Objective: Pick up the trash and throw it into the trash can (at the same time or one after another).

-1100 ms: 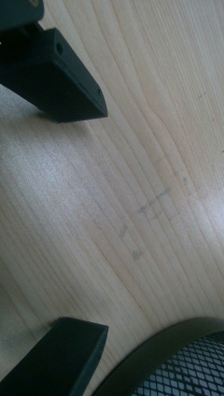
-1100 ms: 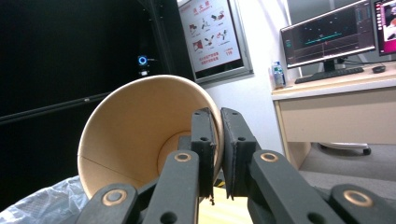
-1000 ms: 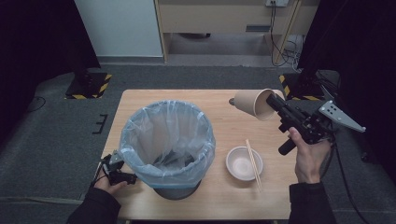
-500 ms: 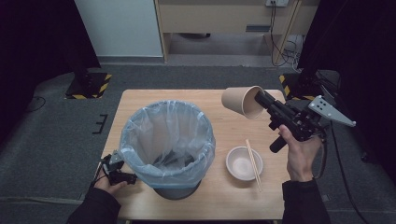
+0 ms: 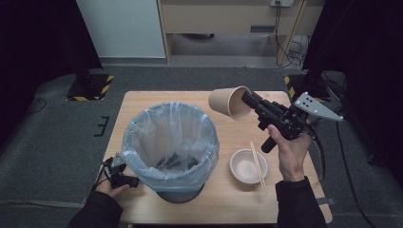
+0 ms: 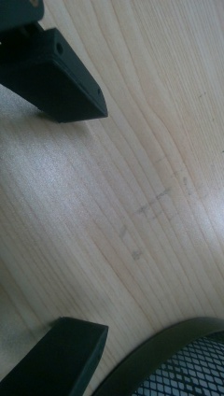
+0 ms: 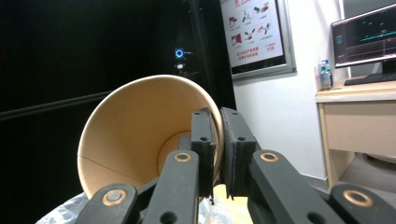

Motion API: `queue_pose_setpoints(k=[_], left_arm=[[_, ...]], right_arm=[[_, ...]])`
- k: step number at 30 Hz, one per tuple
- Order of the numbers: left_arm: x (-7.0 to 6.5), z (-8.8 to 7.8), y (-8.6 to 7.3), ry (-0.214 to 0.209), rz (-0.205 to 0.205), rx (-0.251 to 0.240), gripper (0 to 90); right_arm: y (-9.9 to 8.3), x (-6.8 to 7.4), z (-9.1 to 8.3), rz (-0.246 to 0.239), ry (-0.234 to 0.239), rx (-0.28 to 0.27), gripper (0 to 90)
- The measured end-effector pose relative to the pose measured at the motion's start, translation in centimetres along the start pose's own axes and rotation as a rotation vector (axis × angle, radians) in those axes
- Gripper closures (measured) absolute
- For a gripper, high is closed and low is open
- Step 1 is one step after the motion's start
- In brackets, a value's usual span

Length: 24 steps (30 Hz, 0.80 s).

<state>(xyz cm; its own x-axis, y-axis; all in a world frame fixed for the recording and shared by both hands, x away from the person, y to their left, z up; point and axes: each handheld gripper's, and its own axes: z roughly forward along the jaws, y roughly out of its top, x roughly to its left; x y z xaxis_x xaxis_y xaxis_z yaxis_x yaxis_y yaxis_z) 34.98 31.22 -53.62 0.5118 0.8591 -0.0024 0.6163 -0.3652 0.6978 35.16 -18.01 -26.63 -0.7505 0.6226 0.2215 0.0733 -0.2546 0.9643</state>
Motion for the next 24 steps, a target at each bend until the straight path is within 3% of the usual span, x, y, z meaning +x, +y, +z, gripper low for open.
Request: queue_pose_setpoints(k=[13,24], left_arm=[[0.0,0.0,0.0,-0.001,0.000,-0.001,0.0],[0.0,0.0,0.0,-0.001,0.000,-0.001,0.0]], right_arm=[[-1.1,1.7,3.1,0.013,0.060,0.047,84.7],[-3.7,2.5,5.3,0.010,0.078,0.141,84.4]])
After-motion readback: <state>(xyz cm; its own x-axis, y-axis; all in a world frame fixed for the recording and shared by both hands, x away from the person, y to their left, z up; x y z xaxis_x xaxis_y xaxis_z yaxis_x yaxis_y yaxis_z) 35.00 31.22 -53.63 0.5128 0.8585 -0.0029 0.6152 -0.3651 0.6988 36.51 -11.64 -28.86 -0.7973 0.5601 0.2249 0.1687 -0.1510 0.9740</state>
